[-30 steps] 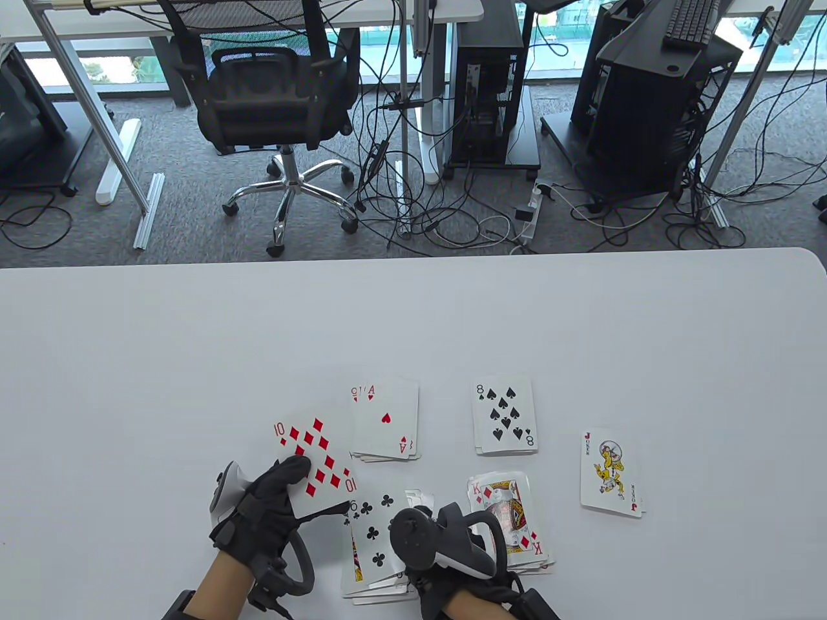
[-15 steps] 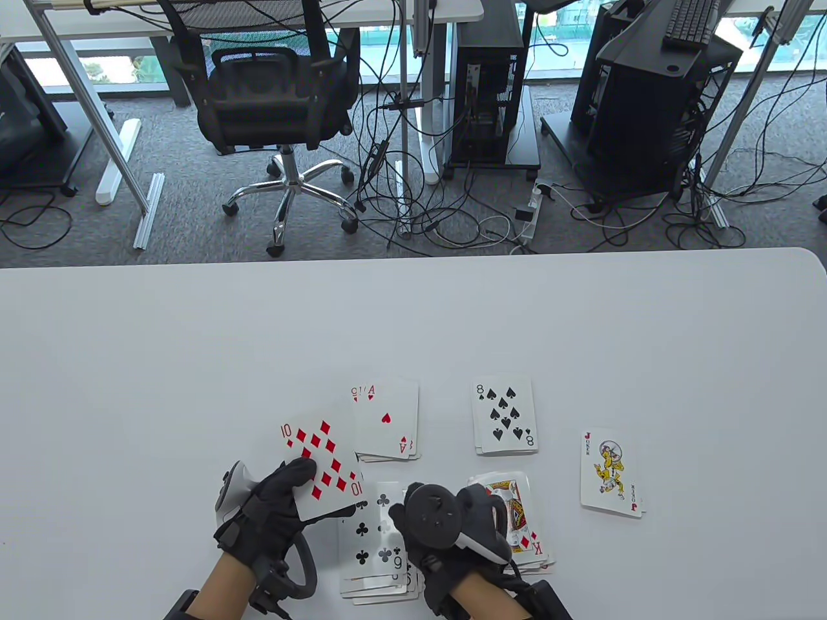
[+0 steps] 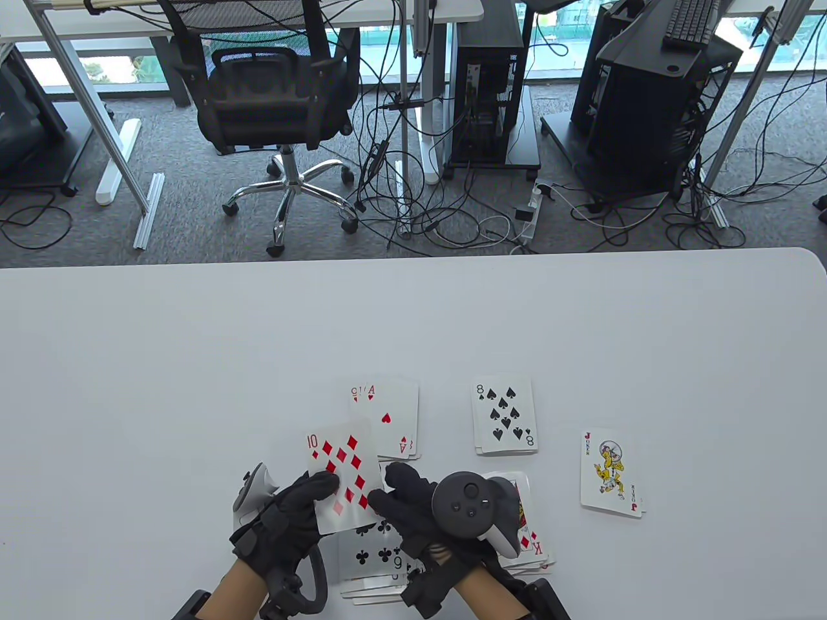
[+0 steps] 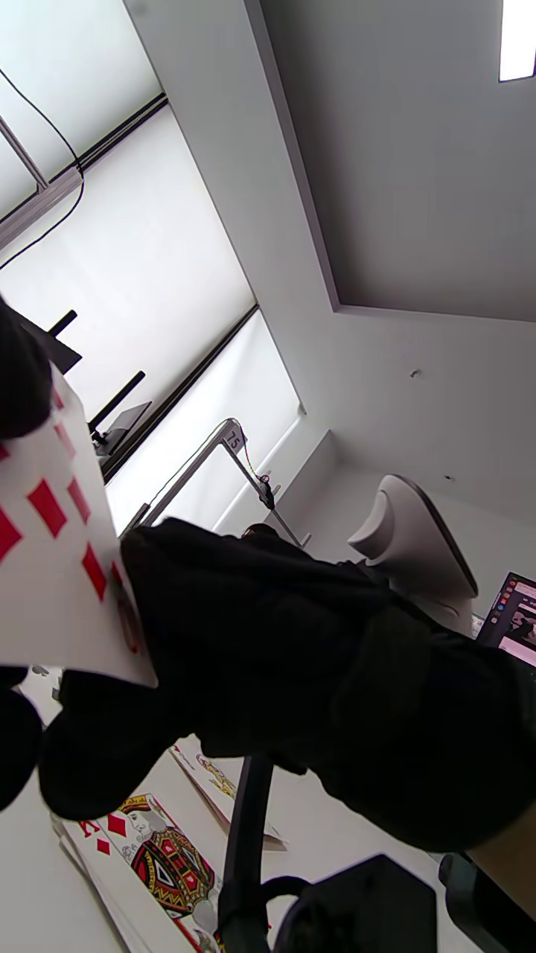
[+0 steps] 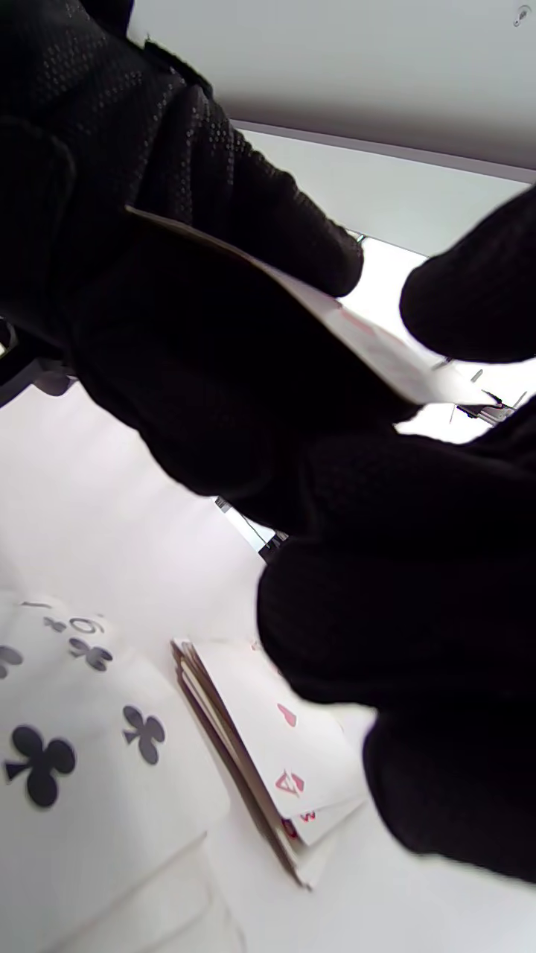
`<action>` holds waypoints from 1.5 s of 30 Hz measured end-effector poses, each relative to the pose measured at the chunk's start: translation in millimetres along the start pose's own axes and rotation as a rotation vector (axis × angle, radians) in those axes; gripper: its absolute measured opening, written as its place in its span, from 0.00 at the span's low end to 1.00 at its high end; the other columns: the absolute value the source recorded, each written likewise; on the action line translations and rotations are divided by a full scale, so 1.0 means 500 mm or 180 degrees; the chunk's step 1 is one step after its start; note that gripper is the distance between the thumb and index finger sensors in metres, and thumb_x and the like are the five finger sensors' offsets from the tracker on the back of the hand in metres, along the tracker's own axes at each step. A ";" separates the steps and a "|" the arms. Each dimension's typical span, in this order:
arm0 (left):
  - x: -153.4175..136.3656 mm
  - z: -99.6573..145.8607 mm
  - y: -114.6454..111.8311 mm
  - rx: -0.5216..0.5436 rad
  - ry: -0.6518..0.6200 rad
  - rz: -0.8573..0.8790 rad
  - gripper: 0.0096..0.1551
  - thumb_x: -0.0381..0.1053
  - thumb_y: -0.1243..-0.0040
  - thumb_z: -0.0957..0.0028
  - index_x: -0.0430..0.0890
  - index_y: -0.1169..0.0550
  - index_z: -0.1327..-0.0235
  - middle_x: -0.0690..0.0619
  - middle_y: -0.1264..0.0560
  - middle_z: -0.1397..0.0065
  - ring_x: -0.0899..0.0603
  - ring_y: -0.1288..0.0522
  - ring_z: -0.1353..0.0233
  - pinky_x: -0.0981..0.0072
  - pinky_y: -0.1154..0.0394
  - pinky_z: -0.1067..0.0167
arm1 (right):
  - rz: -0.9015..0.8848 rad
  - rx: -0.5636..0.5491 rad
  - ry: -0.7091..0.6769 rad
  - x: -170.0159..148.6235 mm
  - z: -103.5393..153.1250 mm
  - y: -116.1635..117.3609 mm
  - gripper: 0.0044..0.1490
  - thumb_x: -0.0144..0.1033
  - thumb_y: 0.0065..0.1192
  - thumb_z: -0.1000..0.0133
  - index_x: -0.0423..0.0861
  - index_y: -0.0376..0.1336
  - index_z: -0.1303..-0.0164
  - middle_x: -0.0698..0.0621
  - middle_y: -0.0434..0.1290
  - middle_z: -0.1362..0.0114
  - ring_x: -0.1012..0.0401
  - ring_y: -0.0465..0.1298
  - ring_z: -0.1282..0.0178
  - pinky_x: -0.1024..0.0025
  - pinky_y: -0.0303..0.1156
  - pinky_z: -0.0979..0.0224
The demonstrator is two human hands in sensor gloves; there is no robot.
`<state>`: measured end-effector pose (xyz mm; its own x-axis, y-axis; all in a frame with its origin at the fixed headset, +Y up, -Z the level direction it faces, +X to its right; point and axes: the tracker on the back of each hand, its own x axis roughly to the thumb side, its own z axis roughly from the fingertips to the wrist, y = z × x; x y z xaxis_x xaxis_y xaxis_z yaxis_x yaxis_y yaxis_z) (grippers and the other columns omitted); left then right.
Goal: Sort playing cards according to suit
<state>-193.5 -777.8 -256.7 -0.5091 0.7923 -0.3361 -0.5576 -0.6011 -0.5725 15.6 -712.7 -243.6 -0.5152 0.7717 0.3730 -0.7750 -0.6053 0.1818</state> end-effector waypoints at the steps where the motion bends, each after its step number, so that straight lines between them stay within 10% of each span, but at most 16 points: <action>1: -0.002 -0.001 -0.002 -0.0016 0.0013 -0.0007 0.27 0.52 0.56 0.30 0.47 0.40 0.20 0.41 0.48 0.15 0.26 0.48 0.21 0.35 0.39 0.31 | -0.0056 -0.0010 0.0009 0.000 -0.001 0.001 0.36 0.37 0.58 0.41 0.18 0.62 0.42 0.42 0.79 0.58 0.46 0.81 0.61 0.44 0.75 0.48; 12: -0.006 -0.002 -0.007 -0.0014 0.0037 0.0047 0.27 0.53 0.57 0.30 0.47 0.41 0.20 0.41 0.47 0.15 0.26 0.46 0.21 0.35 0.38 0.32 | 0.0000 -0.0196 0.0011 -0.004 0.005 -0.028 0.25 0.29 0.57 0.43 0.22 0.66 0.50 0.47 0.79 0.65 0.51 0.82 0.67 0.48 0.77 0.51; 22: 0.005 0.002 0.002 0.0058 -0.0086 0.0075 0.27 0.54 0.58 0.29 0.47 0.40 0.20 0.41 0.46 0.15 0.27 0.45 0.21 0.36 0.37 0.32 | 0.0133 -0.0423 0.0450 -0.078 0.057 -0.179 0.25 0.27 0.57 0.43 0.21 0.67 0.50 0.46 0.80 0.65 0.50 0.82 0.68 0.47 0.77 0.52; 26: 0.009 0.003 0.004 0.0075 -0.0123 0.0078 0.27 0.54 0.59 0.29 0.47 0.41 0.20 0.41 0.46 0.15 0.27 0.46 0.21 0.36 0.37 0.32 | 0.0414 -0.0005 0.0926 -0.133 0.091 -0.213 0.25 0.26 0.57 0.43 0.20 0.67 0.50 0.45 0.80 0.66 0.49 0.82 0.68 0.46 0.77 0.52; 45: 0.080 0.028 0.042 0.0361 -0.0765 -0.0015 0.30 0.60 0.61 0.28 0.47 0.42 0.18 0.40 0.50 0.14 0.26 0.49 0.20 0.34 0.39 0.31 | 0.2158 0.0728 0.1644 -0.207 0.152 -0.164 0.28 0.28 0.57 0.43 0.18 0.66 0.48 0.43 0.80 0.65 0.47 0.81 0.69 0.45 0.76 0.53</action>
<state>-234.9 -760.3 -271.8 -0.6398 0.7559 -0.1386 -0.6234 -0.6160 -0.4815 160.4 -757.7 -228.3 -0.9815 0.1905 0.0188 -0.1786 -0.9465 0.2690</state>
